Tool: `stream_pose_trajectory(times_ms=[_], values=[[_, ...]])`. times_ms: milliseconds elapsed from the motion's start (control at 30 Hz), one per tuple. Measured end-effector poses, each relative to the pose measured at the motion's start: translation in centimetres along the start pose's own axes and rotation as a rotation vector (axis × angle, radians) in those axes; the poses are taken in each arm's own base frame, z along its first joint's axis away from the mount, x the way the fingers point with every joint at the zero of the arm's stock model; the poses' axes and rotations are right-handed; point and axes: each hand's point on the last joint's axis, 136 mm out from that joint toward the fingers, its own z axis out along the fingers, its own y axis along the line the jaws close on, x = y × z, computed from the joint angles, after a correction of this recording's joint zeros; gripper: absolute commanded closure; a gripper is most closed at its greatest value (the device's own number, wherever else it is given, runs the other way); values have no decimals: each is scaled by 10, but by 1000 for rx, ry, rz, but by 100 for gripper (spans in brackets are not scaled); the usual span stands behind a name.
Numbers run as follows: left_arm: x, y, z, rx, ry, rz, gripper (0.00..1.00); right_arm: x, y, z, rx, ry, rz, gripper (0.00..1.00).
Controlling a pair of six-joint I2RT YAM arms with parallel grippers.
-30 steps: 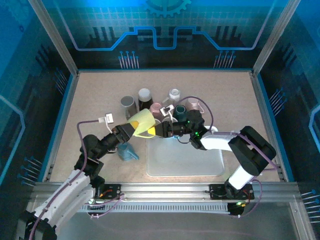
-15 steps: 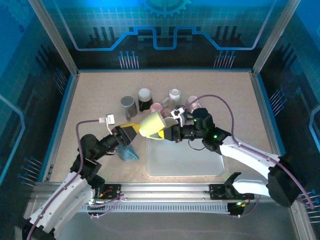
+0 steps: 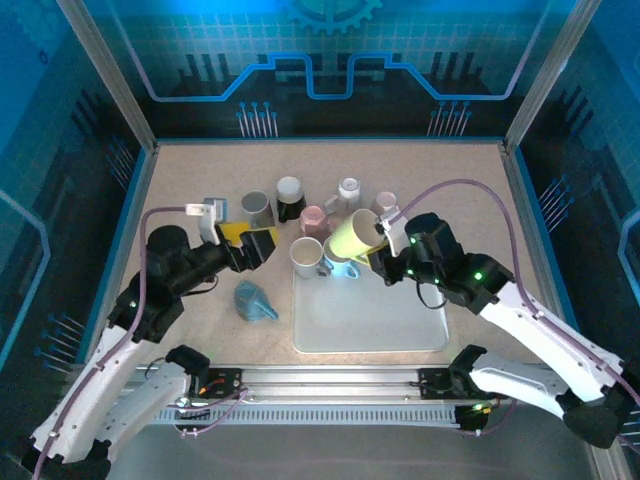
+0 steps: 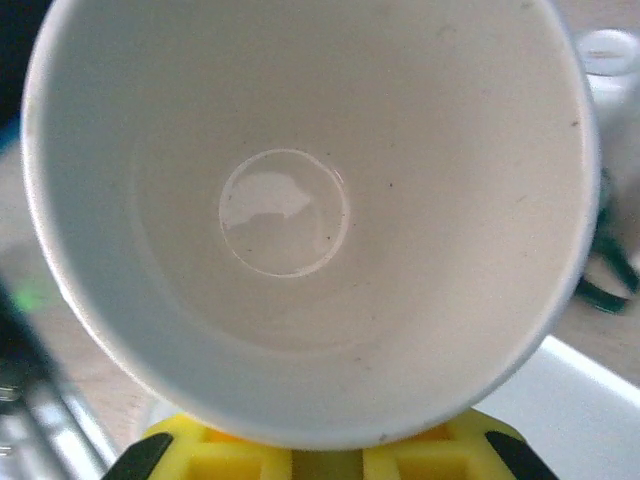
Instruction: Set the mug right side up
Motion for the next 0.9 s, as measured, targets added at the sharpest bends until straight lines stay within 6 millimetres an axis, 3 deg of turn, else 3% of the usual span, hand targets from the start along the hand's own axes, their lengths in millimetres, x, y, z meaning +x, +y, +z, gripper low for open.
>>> stream_pose_trajectory(times_ms=[167, 300, 633, 900], values=[[13, 22, -1, -105, 42, 56, 1, 13, -33, -20, 181, 22, -51, 100], [20, 32, -1, -142, 52, 74, 1, 25, -51, -16, 269, 68, -55, 100], [26, 39, -4, -165, 56, 89, 1, 91, -73, 44, 320, 295, -34, 100], [27, 38, -5, -161, 55, 90, 1, 107, -74, 70, 312, 325, -11, 100]])
